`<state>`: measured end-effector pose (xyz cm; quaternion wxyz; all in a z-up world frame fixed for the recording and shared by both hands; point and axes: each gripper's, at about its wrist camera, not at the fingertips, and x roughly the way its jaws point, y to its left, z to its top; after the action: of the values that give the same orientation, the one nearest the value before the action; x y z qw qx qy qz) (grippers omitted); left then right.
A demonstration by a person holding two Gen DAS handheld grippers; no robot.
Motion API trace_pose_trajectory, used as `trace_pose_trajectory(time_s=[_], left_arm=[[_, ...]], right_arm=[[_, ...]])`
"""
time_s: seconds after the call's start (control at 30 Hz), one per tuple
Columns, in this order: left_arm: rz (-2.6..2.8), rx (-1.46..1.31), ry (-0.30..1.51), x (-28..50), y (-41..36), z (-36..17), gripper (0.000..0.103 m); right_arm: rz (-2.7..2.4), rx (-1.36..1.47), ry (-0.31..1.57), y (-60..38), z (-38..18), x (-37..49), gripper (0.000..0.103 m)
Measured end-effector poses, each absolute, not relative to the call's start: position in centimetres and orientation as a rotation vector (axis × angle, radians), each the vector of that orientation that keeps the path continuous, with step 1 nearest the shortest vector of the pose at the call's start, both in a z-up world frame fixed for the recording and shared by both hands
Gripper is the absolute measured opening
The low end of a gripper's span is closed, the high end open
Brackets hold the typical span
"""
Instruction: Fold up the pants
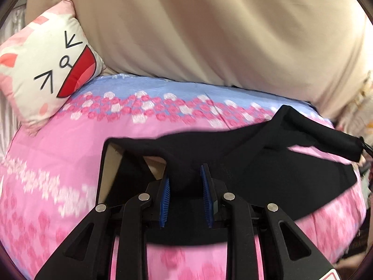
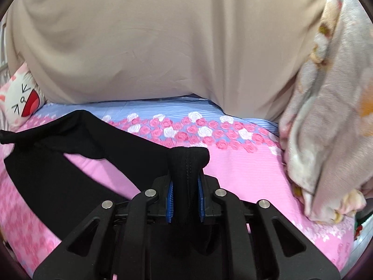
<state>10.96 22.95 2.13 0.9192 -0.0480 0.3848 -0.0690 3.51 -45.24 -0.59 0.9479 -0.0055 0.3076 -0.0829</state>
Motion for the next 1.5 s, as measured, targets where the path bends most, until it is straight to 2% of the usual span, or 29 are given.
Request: trace_pose_trajectory(time_s=[0.2, 0.37, 0.47, 0.6, 0.67, 0.7, 0.73, 0.8, 0.87, 0.93, 1.03, 1.1, 1.13, 1.17, 1.2, 1.23, 1.27, 1.33, 1.37, 1.4, 1.43, 1.5], left_arm=[[-0.064, -0.124, 0.839, 4.6, 25.6, -0.4, 0.023], [0.037, -0.131, 0.958, 4.7, 28.3, -6.1, 0.024], [0.057, -0.122, 0.954, 5.4, 28.7, -6.3, 0.024], [0.127, -0.026, 0.866, 5.9, 28.0, -2.7, 0.026], [0.197, 0.041, 0.853, 6.0, 27.7, -1.2, 0.035], [0.209, 0.057, 0.847, 5.9, 27.6, -0.7, 0.036], [0.203, 0.055, 0.838, 5.6, 27.6, -0.3, 0.038], [0.185, 0.041, 0.822, 4.7, 27.4, 0.2, 0.038], [0.192, 0.031, 0.805, 4.1, 27.0, 0.4, 0.045], [0.195, 0.007, 0.807, 4.2, 26.9, 0.3, 0.046], [0.172, -0.017, 0.787, 5.1, 25.7, 1.5, 0.046], [0.129, 0.003, 0.76, 6.0, 23.8, 2.8, 0.046], [0.111, 0.007, 0.751, 6.4, 22.9, 3.2, 0.051], [0.074, 0.014, 0.736, 7.2, 21.3, 3.6, 0.059], [0.045, 0.021, 0.727, 7.8, 19.9, 3.7, 0.061], [0.007, 0.028, 0.721, 8.4, 18.2, 3.7, 0.063], [-0.046, 0.033, 0.722, 9.0, 16.1, 3.2, 0.063], [-0.141, 0.025, 0.745, 10.0, 12.4, 1.4, 0.063], [-0.167, 0.022, 0.762, 10.2, 11.2, 0.5, 0.063], [-0.184, 0.019, 0.781, 10.5, 10.0, -0.5, 0.063], [-0.199, 0.02, 0.809, 10.8, 8.8, -1.9, 0.063], [-0.19, 0.02, 0.84, 11.1, 7.9, -3.6, 0.063]], right_arm=[[-0.245, -0.023, 0.656, -46.5, -2.1, -0.4, 0.015], [-0.335, -0.071, 0.758, -47.6, -6.1, -1.4, 0.015], [-0.38, -0.098, 0.816, -48.3, -7.7, -0.7, 0.016], [-0.377, -0.118, 0.727, -47.8, -3.9, 0.0, 0.016], [-0.351, -0.111, 0.602, -47.1, -0.2, -1.4, 0.017], [-0.371, -0.156, 0.578, -46.6, 0.6, -2.2, 0.024], [-0.402, -0.2, 0.595, -46.4, 0.4, -2.7, 0.037], [-0.443, -0.201, 0.685, -47.7, -1.9, -3.5, 0.049], [-0.514, -0.173, 0.829, -50.1, -5.8, -5.2, 0.049], [-0.584, -0.099, 0.897, -52.3, -8.7, -8.0, 0.049], [-0.623, 0.07, 0.841, -53.9, -9.0, -12.5, 0.049], [-0.589, 0.176, 0.776, -54.1, -7.0, -13.7, 0.05], [-0.553, 0.201, 0.751, -53.9, -6.1, -13.5, 0.051], [-0.518, 0.209, 0.731, -53.5, -5.1, -12.9, 0.056], [-0.488, 0.201, 0.715, -53.0, -4.1, -12.0, 0.072], [-0.455, 0.179, 0.71, -52.3, -3.5, -10.6, 0.092], [-0.435, 0.13, 0.723, -51.7, -3.6, -8.8, 0.096], [-0.463, -0.039, 0.83, -50.9, -5.4, -4.3, 0.093], [-0.465, -0.088, 0.875, -50.8, -6.3, -2.8, 0.085], [-0.428, -0.095, 0.936, -51.1, -7.3, -1.0, 0.045], [-0.391, -0.074, 0.975, -51.3, -7.7, 0.2, 0.013], [-0.379, -0.195, 0.918, -49.7, -5.8, 0.8, 0.006]])
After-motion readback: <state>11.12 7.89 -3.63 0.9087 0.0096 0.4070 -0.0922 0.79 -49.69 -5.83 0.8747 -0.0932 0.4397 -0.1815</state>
